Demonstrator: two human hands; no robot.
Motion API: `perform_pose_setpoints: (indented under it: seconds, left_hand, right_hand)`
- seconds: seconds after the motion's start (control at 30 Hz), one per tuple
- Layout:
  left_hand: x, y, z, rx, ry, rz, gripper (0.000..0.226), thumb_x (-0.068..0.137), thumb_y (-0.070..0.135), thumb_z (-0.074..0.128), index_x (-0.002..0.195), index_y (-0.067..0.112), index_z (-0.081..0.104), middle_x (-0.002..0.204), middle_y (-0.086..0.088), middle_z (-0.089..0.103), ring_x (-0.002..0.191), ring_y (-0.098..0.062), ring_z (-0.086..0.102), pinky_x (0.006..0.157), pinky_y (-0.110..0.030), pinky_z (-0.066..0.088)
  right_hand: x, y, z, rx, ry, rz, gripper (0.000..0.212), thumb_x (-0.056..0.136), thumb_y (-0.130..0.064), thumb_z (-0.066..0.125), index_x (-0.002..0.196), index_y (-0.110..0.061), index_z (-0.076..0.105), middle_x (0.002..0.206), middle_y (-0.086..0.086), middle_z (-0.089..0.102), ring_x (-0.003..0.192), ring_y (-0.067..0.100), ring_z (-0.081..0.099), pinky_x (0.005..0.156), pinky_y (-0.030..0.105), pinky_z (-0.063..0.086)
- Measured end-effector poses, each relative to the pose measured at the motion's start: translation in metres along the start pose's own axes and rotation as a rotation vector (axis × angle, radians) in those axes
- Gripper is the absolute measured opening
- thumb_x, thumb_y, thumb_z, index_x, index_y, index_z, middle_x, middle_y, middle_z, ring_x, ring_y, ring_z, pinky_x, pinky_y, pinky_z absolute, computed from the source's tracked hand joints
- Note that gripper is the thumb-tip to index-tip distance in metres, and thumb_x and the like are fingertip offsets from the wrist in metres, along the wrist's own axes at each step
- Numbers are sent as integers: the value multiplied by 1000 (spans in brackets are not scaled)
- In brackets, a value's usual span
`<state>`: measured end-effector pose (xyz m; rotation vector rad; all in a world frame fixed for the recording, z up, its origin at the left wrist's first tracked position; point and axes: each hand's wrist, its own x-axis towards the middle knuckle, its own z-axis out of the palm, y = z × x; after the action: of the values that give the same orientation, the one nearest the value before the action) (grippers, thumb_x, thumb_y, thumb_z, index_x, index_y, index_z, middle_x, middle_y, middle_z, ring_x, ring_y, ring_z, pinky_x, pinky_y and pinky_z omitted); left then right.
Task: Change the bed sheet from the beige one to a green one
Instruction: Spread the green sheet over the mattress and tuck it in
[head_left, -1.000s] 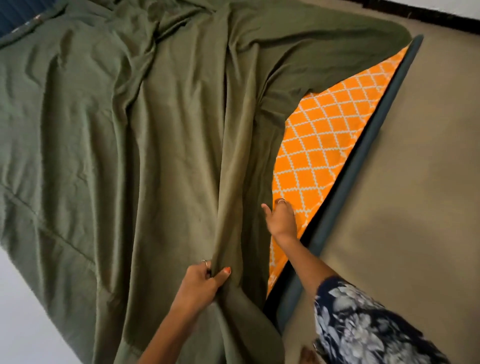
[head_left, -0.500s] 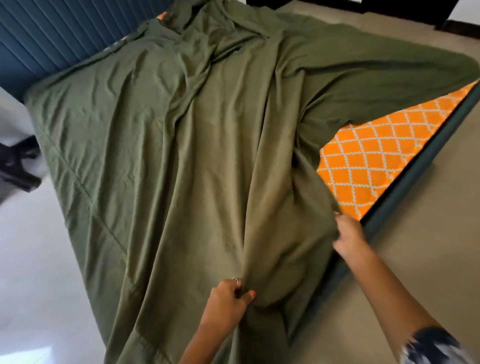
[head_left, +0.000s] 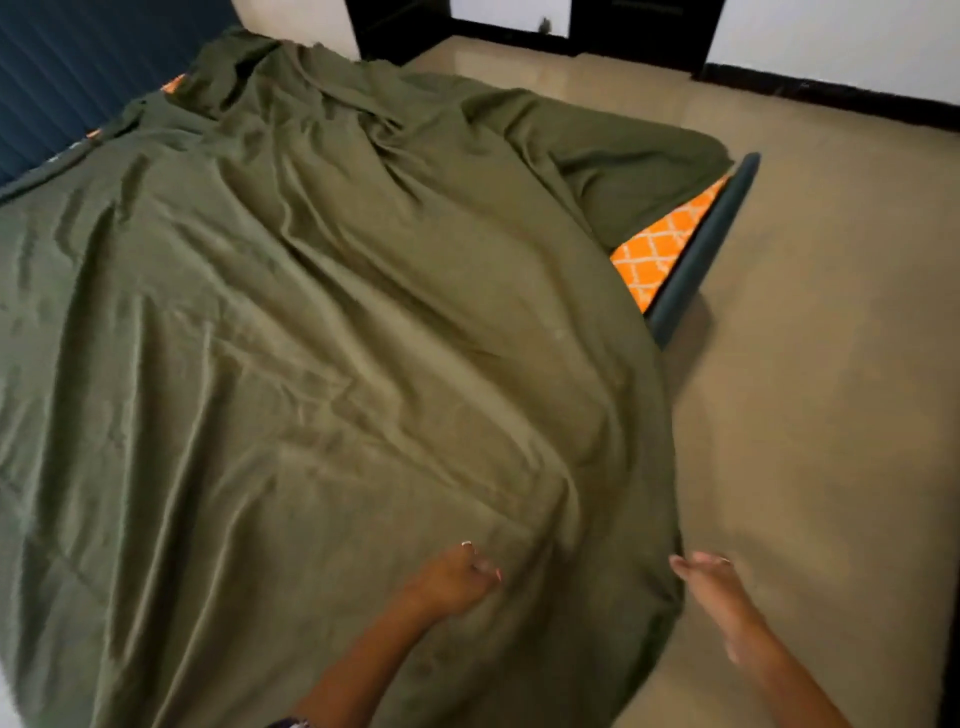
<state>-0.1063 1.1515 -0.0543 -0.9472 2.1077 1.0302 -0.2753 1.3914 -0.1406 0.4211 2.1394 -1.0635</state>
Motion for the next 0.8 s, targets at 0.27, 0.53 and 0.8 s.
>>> perform_pose_setpoints:
  seconds: [0.27, 0.53, 0.8]
  left_hand:
    - [72, 68, -57, 59, 114, 78, 42, 99, 32, 47, 132, 7, 49, 138, -11, 51, 128, -23, 47, 98, -23, 36]
    - [197, 119, -126, 17, 264, 155, 49, 94, 29, 56, 137, 6, 45, 140, -13, 45, 131, -24, 42, 108, -27, 30]
    - [272, 157, -142, 273, 152, 321, 78, 91, 46, 55, 153, 29, 10, 160, 6, 5, 147, -13, 7, 118, -36, 19]
  right_hand:
    - [53, -127, 9, -271, 29, -311, 41, 89, -23, 64, 126, -9, 54, 133, 12, 55, 123, 29, 51, 104, 38, 40]
    - [171, -291, 28, -526, 114, -505, 36, 94, -20, 53, 128, -12, 53, 134, 15, 48, 128, 33, 43, 107, 36, 29]
    - [260, -384, 63, -381, 43, -410, 42, 99, -24, 45, 137, -7, 46, 141, 14, 47, 129, 34, 43, 104, 36, 38]
